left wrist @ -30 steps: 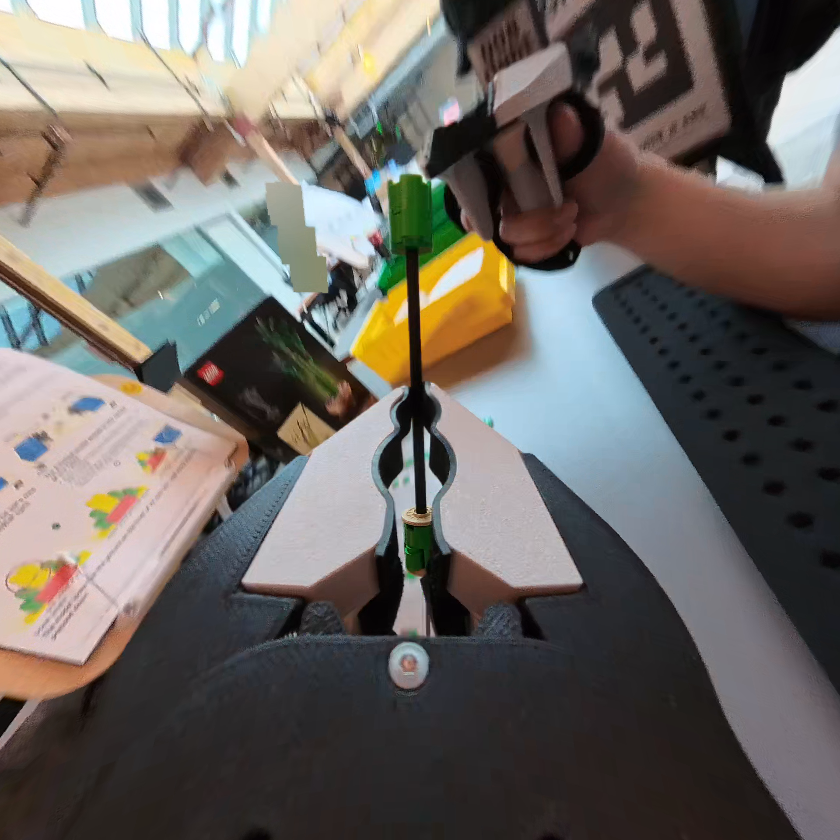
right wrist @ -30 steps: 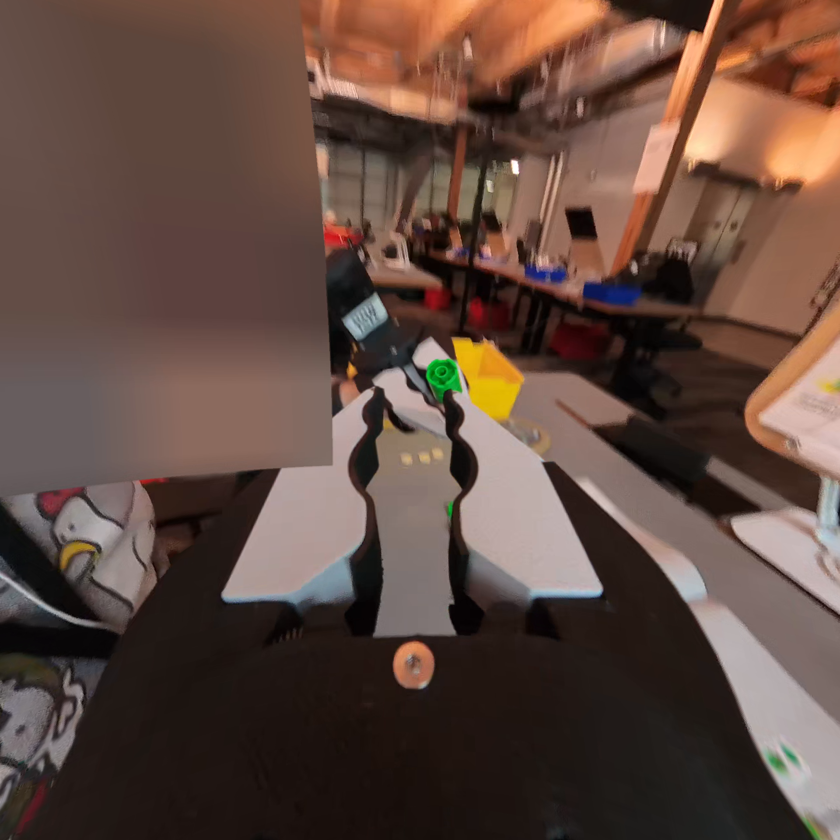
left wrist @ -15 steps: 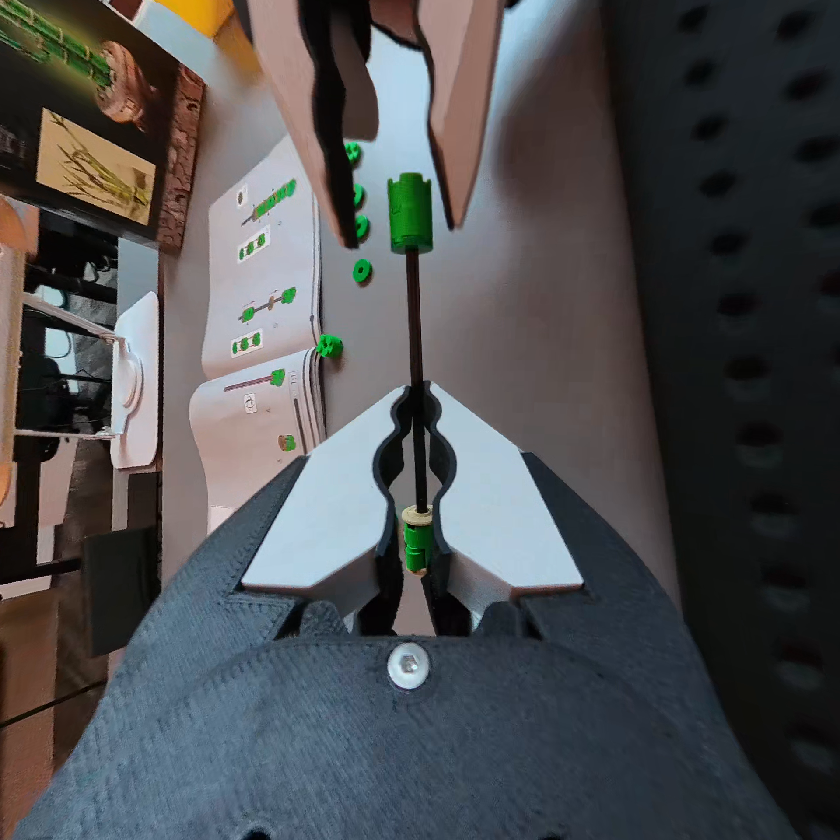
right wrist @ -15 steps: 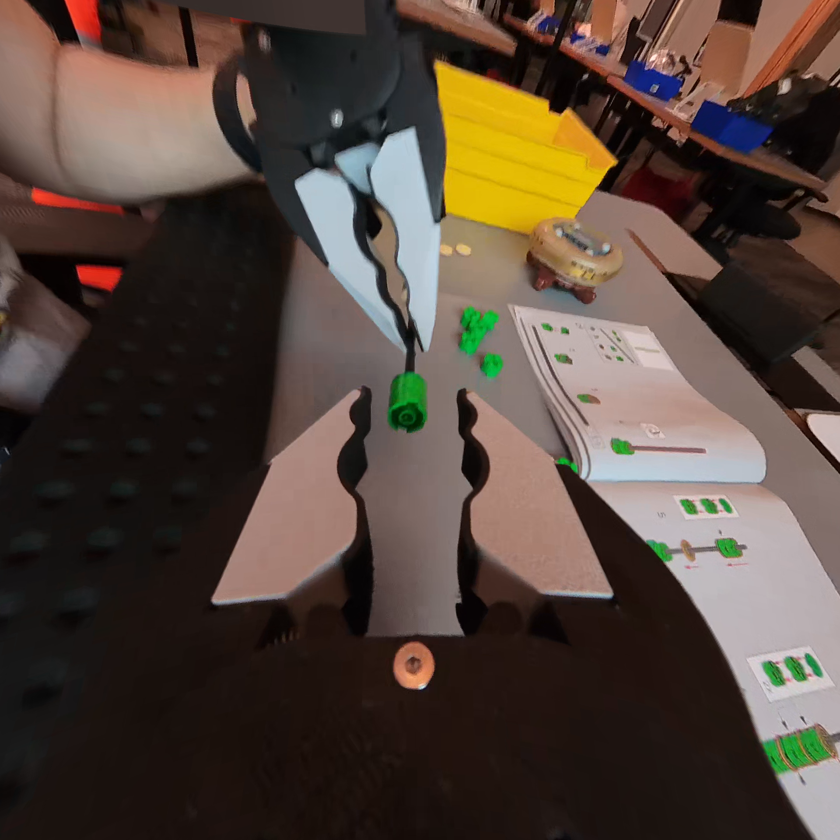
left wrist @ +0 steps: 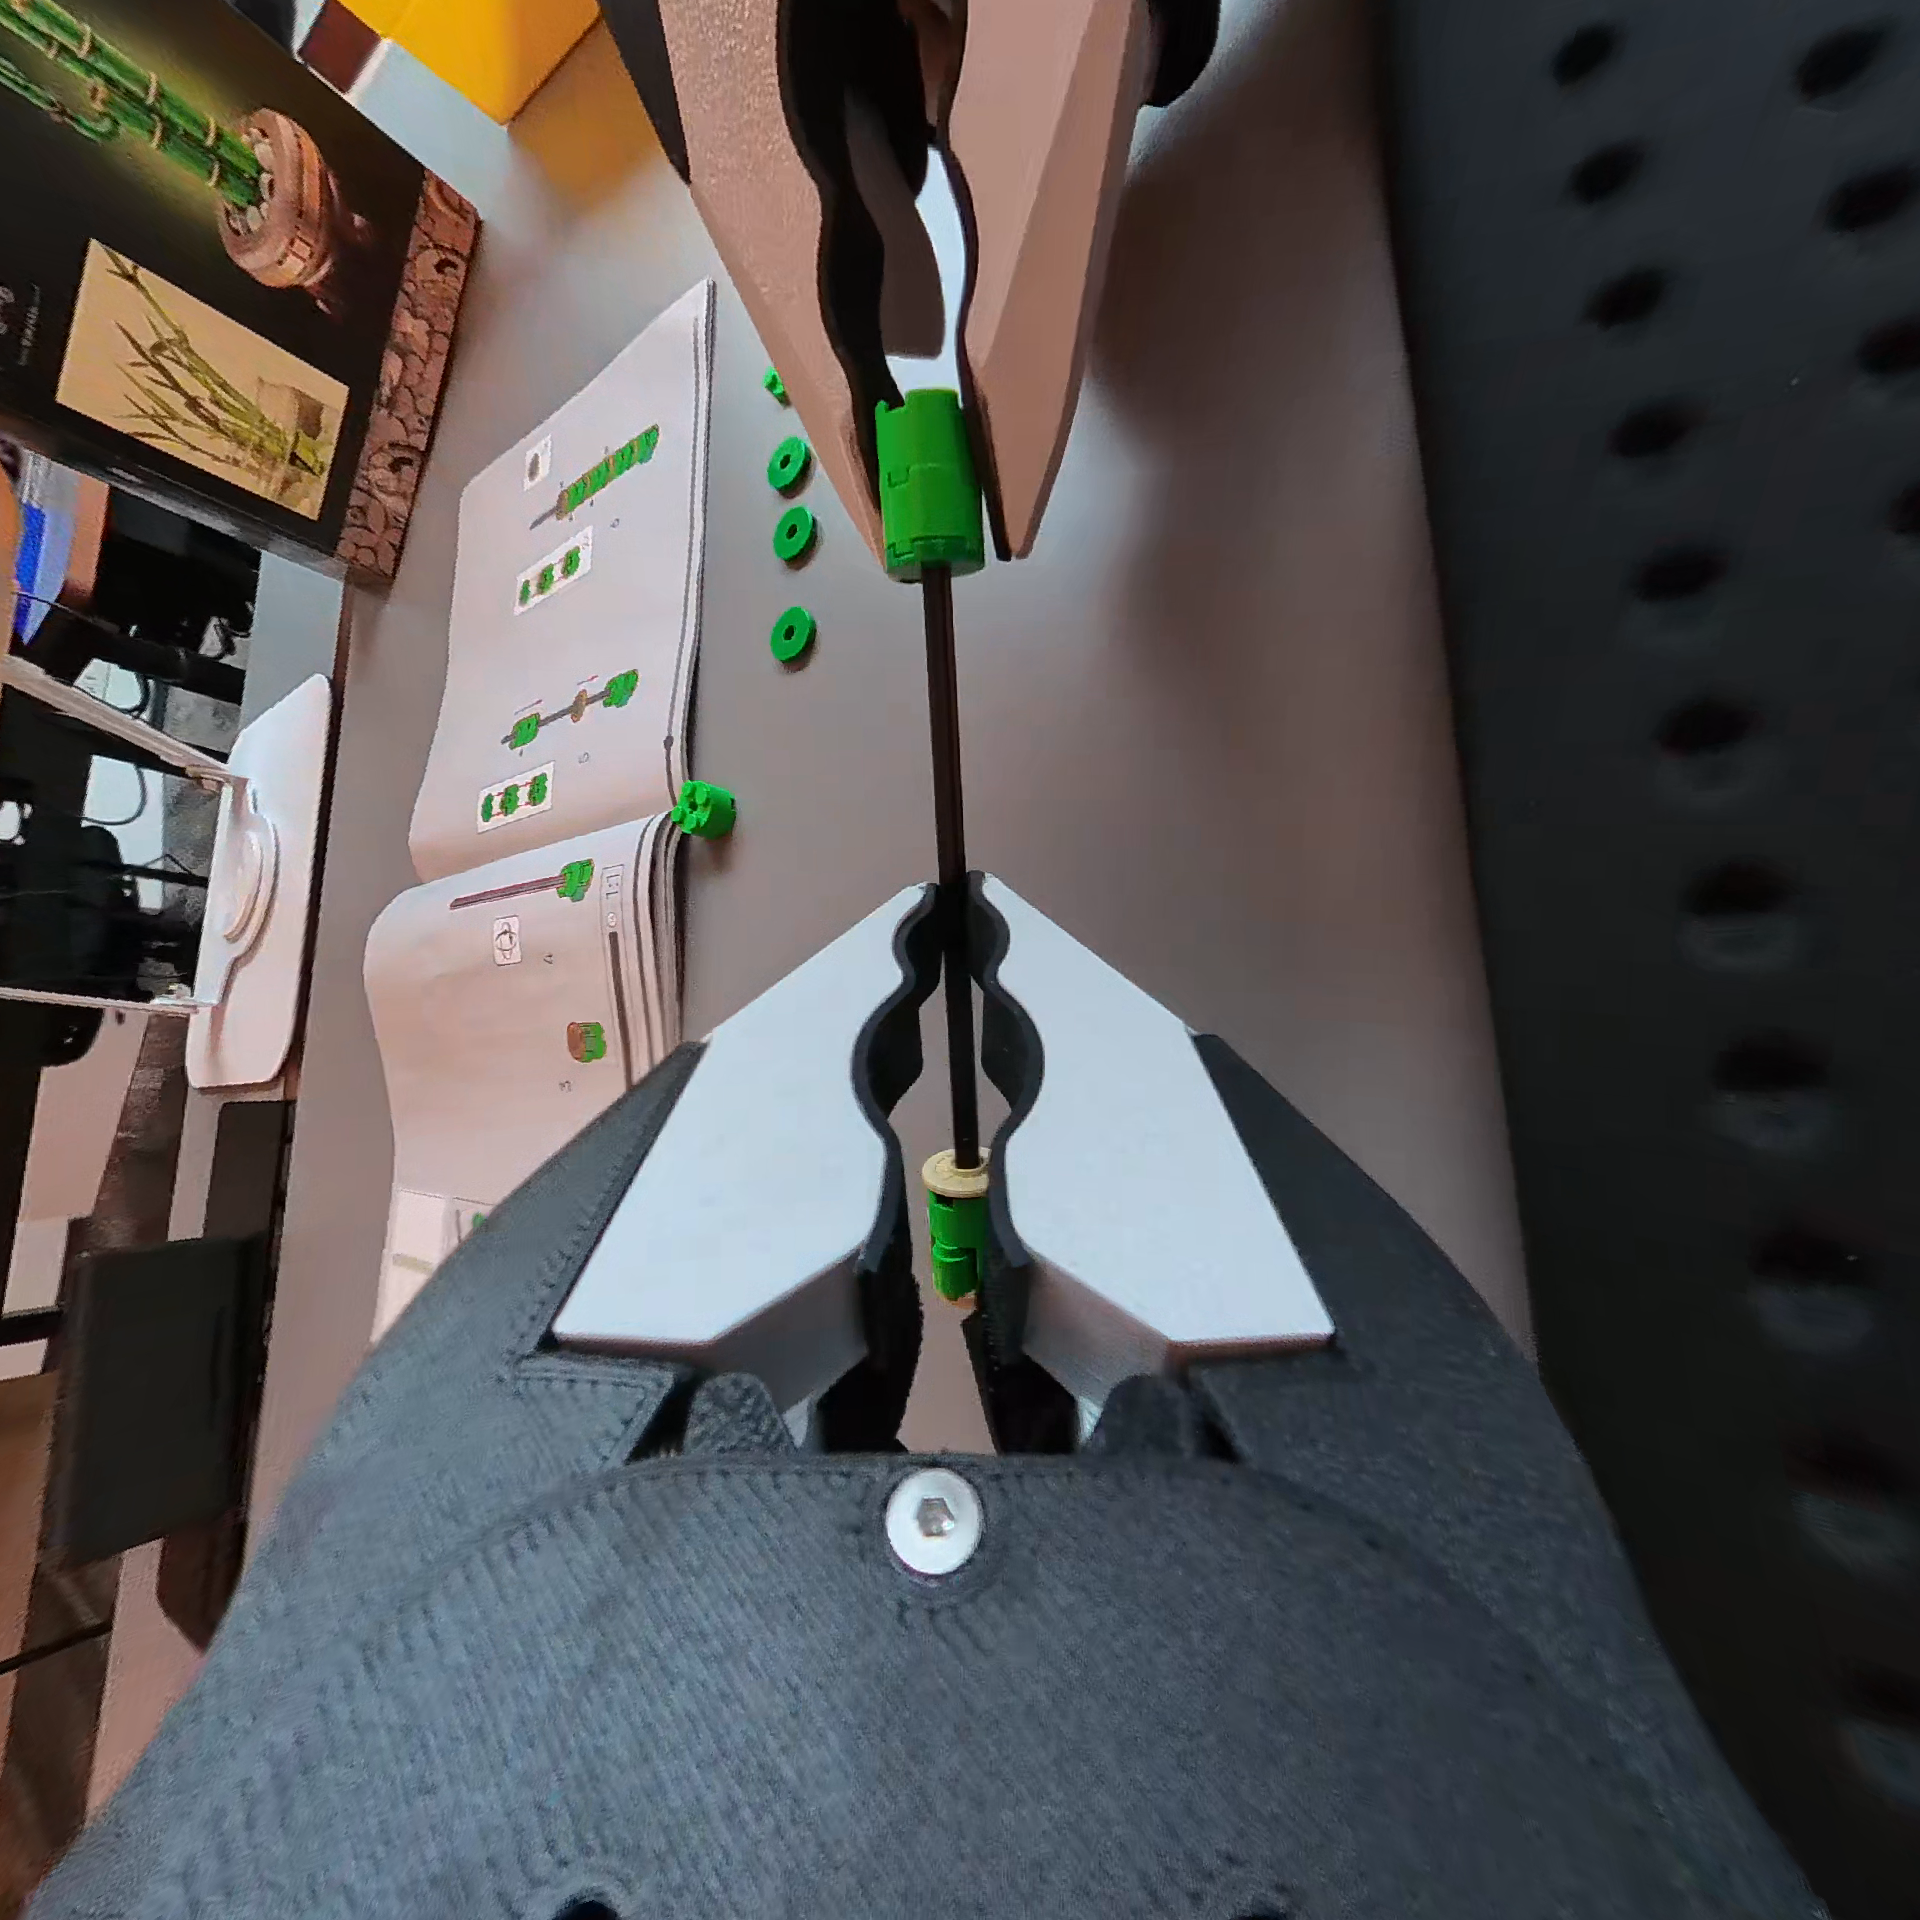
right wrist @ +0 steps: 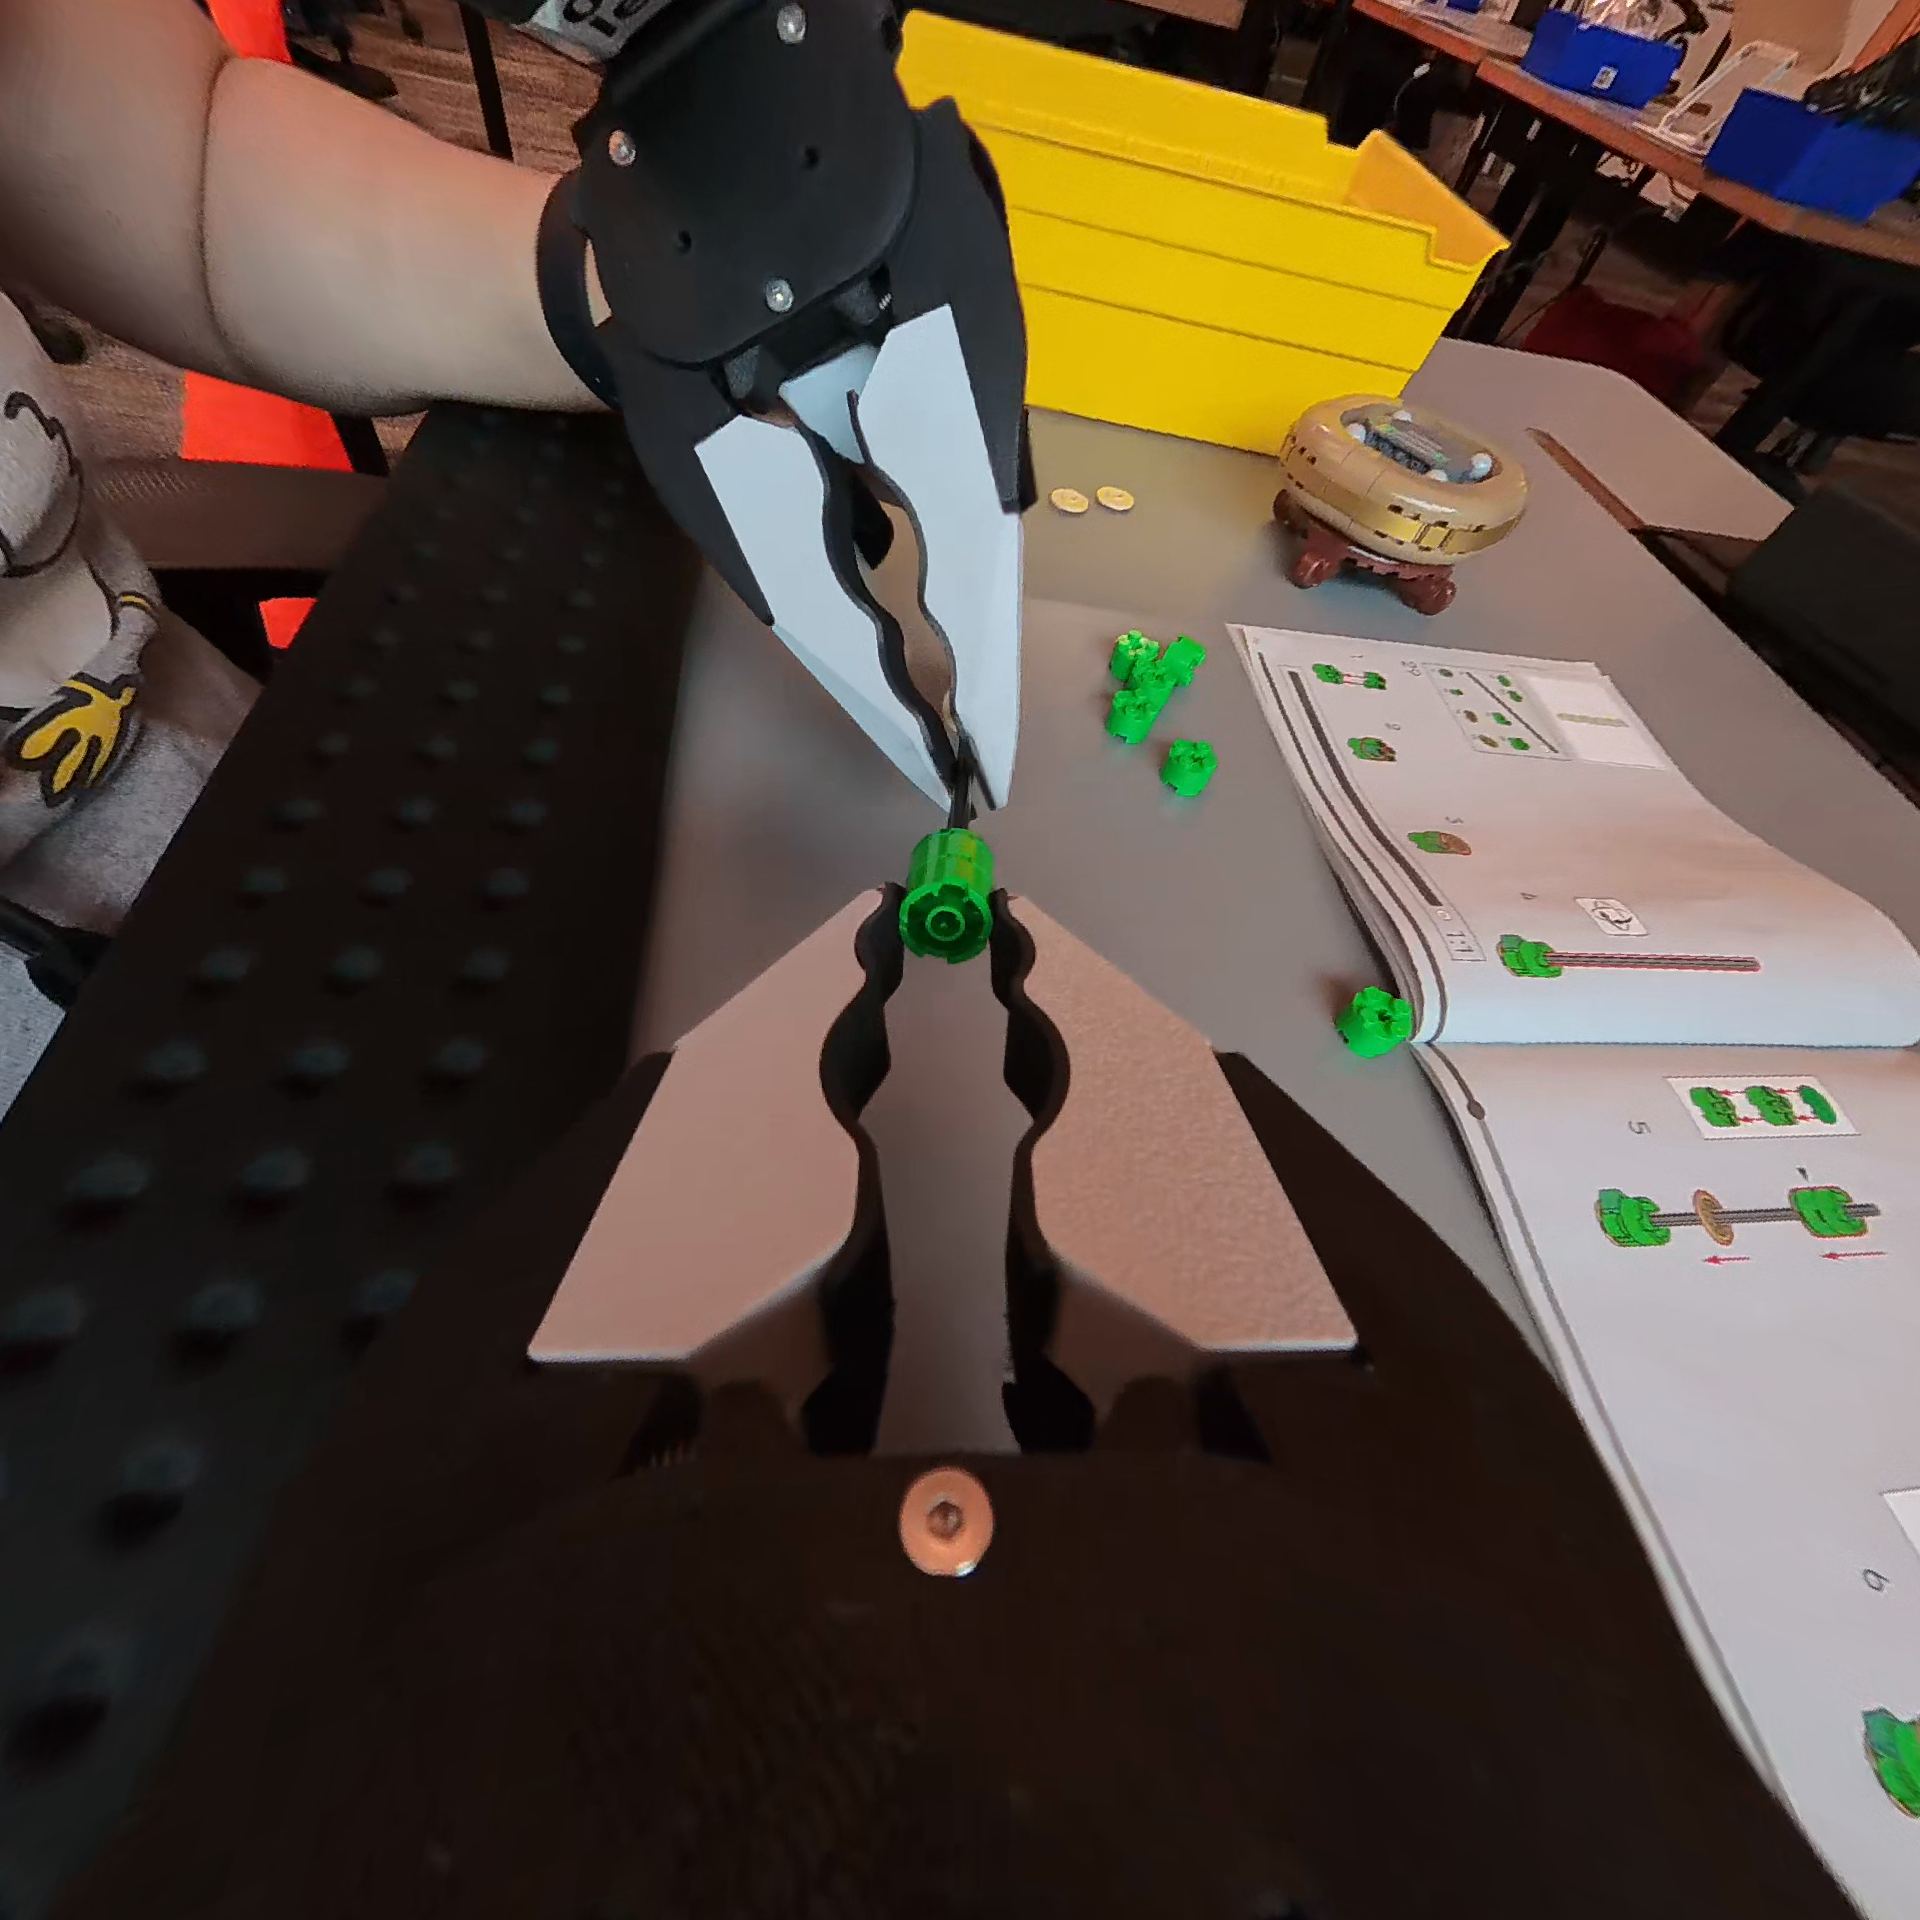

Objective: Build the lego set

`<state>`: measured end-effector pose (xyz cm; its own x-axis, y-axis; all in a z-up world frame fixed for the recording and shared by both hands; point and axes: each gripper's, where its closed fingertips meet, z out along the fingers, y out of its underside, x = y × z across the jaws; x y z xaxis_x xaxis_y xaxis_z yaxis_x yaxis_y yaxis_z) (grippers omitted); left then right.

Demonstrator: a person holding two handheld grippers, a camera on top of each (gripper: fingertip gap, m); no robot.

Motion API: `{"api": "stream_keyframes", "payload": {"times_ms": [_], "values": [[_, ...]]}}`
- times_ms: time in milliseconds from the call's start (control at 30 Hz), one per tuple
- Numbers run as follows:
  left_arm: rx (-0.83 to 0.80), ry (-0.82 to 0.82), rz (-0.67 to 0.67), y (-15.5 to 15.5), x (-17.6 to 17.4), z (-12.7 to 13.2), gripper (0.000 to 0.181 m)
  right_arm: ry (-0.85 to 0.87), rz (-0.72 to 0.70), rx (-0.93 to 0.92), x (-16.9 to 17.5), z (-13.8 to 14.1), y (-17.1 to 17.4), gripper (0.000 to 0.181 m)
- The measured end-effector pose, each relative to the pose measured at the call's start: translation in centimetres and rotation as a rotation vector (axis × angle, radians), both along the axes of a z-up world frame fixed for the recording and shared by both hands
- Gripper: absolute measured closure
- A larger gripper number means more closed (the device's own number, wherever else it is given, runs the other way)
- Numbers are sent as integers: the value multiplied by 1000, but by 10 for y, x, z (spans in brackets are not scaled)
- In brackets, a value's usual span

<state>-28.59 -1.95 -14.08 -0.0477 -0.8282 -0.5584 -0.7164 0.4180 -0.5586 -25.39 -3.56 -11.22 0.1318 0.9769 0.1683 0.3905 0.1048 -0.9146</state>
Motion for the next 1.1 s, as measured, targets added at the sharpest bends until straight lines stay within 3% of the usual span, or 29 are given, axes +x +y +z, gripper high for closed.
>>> {"api": "stream_keyframes", "payload": {"times_ms": [200, 533, 1100], "values": [[4, -3, 25, 1, 4, -6, 179, -59, -19, 21, -1, -13, 4, 167], [156, 73, 43, 12, -5, -11, 180, -48, -53, 63, 3, -13, 9, 160], [222, 140, 46, 7, -3, -19, 179, -172, -49, 121, -4, -30, 2, 166]]}}
